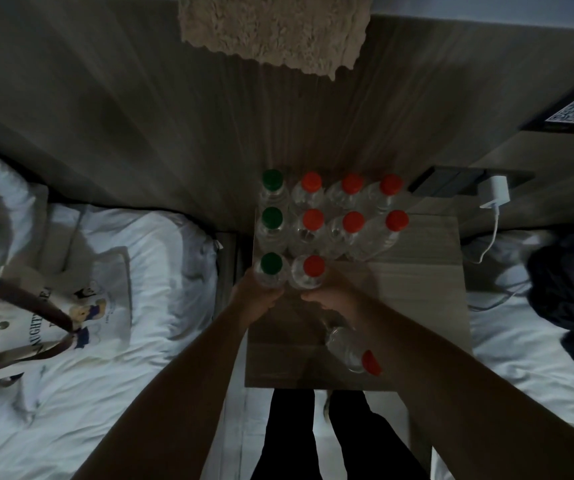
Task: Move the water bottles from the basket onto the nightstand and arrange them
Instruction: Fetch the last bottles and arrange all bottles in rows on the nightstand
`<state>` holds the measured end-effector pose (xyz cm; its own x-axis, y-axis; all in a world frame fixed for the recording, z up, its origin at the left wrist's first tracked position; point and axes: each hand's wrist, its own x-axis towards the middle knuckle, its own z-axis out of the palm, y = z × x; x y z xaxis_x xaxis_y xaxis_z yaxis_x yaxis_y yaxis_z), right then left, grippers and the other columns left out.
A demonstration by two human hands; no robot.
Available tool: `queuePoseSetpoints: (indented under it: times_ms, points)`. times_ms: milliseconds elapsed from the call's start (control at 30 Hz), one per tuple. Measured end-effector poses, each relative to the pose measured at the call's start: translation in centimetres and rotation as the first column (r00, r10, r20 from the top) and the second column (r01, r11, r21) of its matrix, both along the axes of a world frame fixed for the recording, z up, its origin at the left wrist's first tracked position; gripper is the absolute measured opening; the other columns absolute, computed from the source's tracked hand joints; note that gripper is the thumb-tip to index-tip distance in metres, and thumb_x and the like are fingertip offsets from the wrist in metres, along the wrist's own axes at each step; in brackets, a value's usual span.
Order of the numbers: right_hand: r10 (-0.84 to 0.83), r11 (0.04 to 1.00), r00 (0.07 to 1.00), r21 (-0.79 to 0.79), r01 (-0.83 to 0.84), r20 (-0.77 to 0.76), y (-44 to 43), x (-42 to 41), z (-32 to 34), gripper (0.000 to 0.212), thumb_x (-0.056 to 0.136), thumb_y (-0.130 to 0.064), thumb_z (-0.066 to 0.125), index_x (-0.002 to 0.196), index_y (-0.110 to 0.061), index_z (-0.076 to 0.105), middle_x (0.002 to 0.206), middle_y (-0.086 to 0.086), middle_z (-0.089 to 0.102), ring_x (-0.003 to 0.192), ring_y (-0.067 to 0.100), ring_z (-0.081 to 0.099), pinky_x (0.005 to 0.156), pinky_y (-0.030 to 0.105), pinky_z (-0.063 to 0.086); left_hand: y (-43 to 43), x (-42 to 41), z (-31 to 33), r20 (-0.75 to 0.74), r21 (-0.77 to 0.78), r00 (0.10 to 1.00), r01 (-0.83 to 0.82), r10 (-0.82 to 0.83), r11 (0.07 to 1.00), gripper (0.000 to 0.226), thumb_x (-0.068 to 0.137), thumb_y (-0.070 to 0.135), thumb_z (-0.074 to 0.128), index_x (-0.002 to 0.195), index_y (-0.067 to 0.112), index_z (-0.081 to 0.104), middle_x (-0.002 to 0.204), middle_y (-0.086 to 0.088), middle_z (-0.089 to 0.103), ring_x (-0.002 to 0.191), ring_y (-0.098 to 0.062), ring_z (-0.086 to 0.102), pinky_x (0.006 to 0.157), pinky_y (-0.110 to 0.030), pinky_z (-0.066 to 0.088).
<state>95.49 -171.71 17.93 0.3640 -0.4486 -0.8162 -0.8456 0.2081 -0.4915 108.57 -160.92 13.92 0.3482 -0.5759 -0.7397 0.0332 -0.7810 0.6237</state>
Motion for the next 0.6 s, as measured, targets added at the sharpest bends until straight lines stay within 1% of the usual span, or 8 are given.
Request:
queuePoseSetpoints:
  times_ms: [67, 133, 300, 333, 400, 500, 533, 600]
  points:
    - [-0.019, 1.0, 1.0, -0.007, 0.019, 0.011, -0.3, 0.2, 0.1, 0.057, 0.079, -0.003, 0.071, 0.13, -0.013, 0.047, 0.128, 0.008, 0.056, 0.115, 0.024, 0.055, 0.087, 0.032, 0.047, -0.4, 0.2, -0.3, 0.026, 0.019, 1.0, 0.018, -0.018, 1.0, 0.016, 0.083, 0.029, 0.067, 0.076, 0.025, 0.053, 0.064, 0.003, 0.059, 0.061, -0.015, 0.06, 0.065, -0.032, 0.051]
    - [0.011, 1.0, 1.0, -0.025, -0.01, 0.023, -0.6, 0.4, 0.2, 0.046, 0.08, -0.001, 0.069, 0.122, -0.009, 0.052, 0.122, 0.01, 0.059, 0.105, 0.022, 0.057, 0.084, 0.031, 0.047, -0.8, 0.2, -0.3, 0.041, 0.019, 0.999, 0.022, -0.022, 1.0, 0.013, 0.083, 0.03, 0.066, 0.079, 0.024, 0.055, 0.069, 0.002, 0.062, 0.066, -0.016, 0.063, 0.068, -0.034, 0.054]
    - [0.033, 0.998, 0.999, -0.063, -0.031, 0.035, -0.8, 0.5, 0.3, 0.039, 0.08, 0.001, 0.069, 0.116, -0.007, 0.055, 0.117, 0.01, 0.062, 0.11, 0.024, 0.059, 0.095, 0.036, 0.05, -1.0, 1.0, -0.6, -0.039, 0.041, 0.999, 0.019, -0.018, 0.999, 0.017, 0.08, 0.031, 0.069, 0.085, 0.017, 0.061, 0.073, -0.002, 0.064, 0.067, -0.019, 0.062, 0.078, -0.044, 0.053]
    - [0.041, 0.997, 0.998, -0.073, -0.038, 0.039, -0.8, 0.6, 0.3, 0.04, 0.079, 0.001, 0.07, 0.116, -0.007, 0.056, 0.117, 0.01, 0.062, 0.11, 0.025, 0.059, 0.095, 0.037, 0.05, -1.0, 1.0, -0.8, -0.017, 0.052, 1.0, 0.007, -0.006, 0.999, 0.021, 0.078, 0.032, 0.07, 0.089, 0.015, 0.062, 0.076, -0.002, 0.065, 0.07, -0.02, 0.063, 0.077, -0.043, 0.053]
    - [0.05, 0.996, 0.998, -0.07, -0.048, 0.03, -0.7, 0.5, 0.2, 0.039, 0.079, 0.0, 0.07, 0.114, -0.009, 0.056, 0.112, 0.009, 0.063, 0.106, 0.023, 0.06, 0.092, 0.038, 0.051, -1.2, 0.7, -0.5, 0.041, 0.077, 0.999, 0.005, -0.008, 0.997, 0.021, 0.079, 0.033, 0.069, 0.089, 0.016, 0.06, 0.075, 0.001, 0.064, 0.067, -0.016, 0.063, 0.066, -0.034, 0.054]
    - [0.04, 0.998, 0.998, -0.044, -0.038, 0.044, -0.7, 0.0, 0.5, 0.038, 0.079, -0.001, 0.07, 0.112, -0.013, 0.055, 0.094, -0.002, 0.058, 0.095, 0.017, 0.057, 0.072, 0.025, 0.047, -1.5, -0.1, 0.2, -0.02, 0.125, 0.994, -0.104, 0.107, 0.987, 0.023, 0.082, 0.03, 0.068, 0.094, 0.012, 0.06, 0.07, 0.0, 0.062, 0.056, -0.012, 0.06, 0.053, -0.026, 0.05]
    - [0.052, 0.998, 0.997, -0.046, -0.049, 0.052, -0.8, -0.4, 0.8, 0.039, 0.079, -0.001, 0.07, 0.114, -0.011, 0.055, 0.094, -0.002, 0.058, 0.096, 0.018, 0.056, 0.072, 0.025, 0.046, -1.5, -0.6, 0.6, -0.084, 0.154, 0.979, -0.171, 0.185, 0.973, 0.023, 0.084, 0.026, 0.067, 0.096, 0.008, 0.059, 0.07, -0.002, 0.06, 0.057, -0.013, 0.059, 0.053, -0.025, 0.05]
    - [0.14, 0.988, 0.989, -0.073, -0.137, 0.05, -1.3, -1.4, 1.7, 0.042, 0.082, -0.002, 0.068, 0.122, -0.006, 0.054, 0.109, 0.005, 0.06, 0.106, 0.023, 0.057, 0.083, 0.029, 0.046, -0.8, -1.8, 2.3, -0.175, 0.196, 0.96, -0.184, 0.219, 0.963, 0.01, 0.09, 0.017, 0.06, 0.087, 0.009, 0.055, 0.073, -0.004, 0.057, 0.063, -0.014, 0.056, 0.059, -0.025, 0.049]
